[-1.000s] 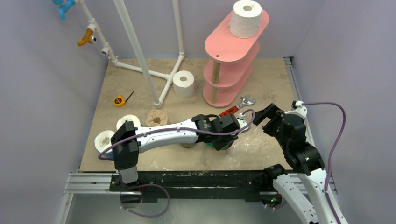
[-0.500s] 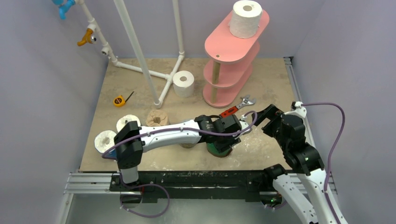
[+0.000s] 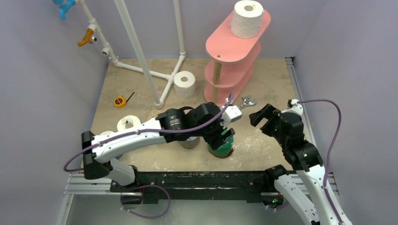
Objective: Place and organize the paper towels onto the shelf
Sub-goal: Adjust the paper towel at the center of the board, then pick up the paper towel from the center of the board.
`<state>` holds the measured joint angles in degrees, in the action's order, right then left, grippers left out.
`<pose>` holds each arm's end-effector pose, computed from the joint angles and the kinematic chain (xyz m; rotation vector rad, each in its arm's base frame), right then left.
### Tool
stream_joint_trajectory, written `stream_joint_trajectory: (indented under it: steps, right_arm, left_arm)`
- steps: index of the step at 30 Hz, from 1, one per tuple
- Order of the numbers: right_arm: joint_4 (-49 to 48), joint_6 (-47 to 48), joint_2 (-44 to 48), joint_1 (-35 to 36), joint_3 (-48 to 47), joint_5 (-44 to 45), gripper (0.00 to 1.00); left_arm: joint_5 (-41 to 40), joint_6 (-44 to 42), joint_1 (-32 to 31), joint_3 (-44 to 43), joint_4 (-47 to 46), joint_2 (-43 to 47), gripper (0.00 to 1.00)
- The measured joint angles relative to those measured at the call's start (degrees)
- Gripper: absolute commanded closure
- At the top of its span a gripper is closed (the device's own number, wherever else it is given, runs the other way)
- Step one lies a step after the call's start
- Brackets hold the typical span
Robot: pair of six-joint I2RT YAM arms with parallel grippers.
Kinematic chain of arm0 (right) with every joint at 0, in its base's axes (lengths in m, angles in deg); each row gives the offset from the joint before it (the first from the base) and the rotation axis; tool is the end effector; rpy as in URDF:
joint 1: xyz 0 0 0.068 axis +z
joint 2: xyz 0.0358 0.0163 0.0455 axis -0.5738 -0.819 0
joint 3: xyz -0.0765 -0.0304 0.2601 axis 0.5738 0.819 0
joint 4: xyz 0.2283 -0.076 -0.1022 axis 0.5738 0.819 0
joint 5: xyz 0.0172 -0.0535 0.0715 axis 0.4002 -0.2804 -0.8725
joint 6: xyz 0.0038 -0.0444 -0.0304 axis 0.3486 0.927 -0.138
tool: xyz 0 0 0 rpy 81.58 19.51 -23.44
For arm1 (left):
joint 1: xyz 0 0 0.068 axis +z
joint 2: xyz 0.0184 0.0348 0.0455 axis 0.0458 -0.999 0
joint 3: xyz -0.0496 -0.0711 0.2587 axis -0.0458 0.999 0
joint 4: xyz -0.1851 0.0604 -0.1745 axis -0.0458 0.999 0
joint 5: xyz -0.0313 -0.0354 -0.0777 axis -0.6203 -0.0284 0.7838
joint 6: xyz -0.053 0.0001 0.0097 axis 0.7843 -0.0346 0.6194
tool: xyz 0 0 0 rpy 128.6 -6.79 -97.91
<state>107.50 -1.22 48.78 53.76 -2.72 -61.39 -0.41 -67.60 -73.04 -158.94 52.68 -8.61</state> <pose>0.1116 0.0298 0.3187 0.5682 1.9778 0.4632 0.1133 -0.3099 0.3627 1.1715 2.1144 -0.5952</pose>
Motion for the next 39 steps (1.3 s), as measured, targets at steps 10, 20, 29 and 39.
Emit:
stream_joint_trajectory:
  steps: [10, 20, 29, 39]
  right_arm:
    - [-4.83, 8.98, -8.85, 0.02, 0.83, -18.03, 0.09]
    - [-4.70, 12.44, -17.09, 11.15, 1.11, -23.54, 0.10]
    - [-6.12, 11.39, -22.10, 14.25, 1.68, -19.82, 0.15]
    - [-8.31, 10.91, -26.75, 15.21, 2.43, -18.71, 0.22]
  left_arm:
    - [-8.87, 8.07, -0.11, 18.88, -5.84, 27.87, 0.28]
    - [-20.22, 17.70, -0.11, 40.15, -15.21, 48.30, 0.26]
    - [-25.16, 20.90, -0.11, 45.16, -17.29, 54.95, 0.25]
    - [-27.50, 22.03, -0.11, 47.76, -16.87, 59.17, 0.25]
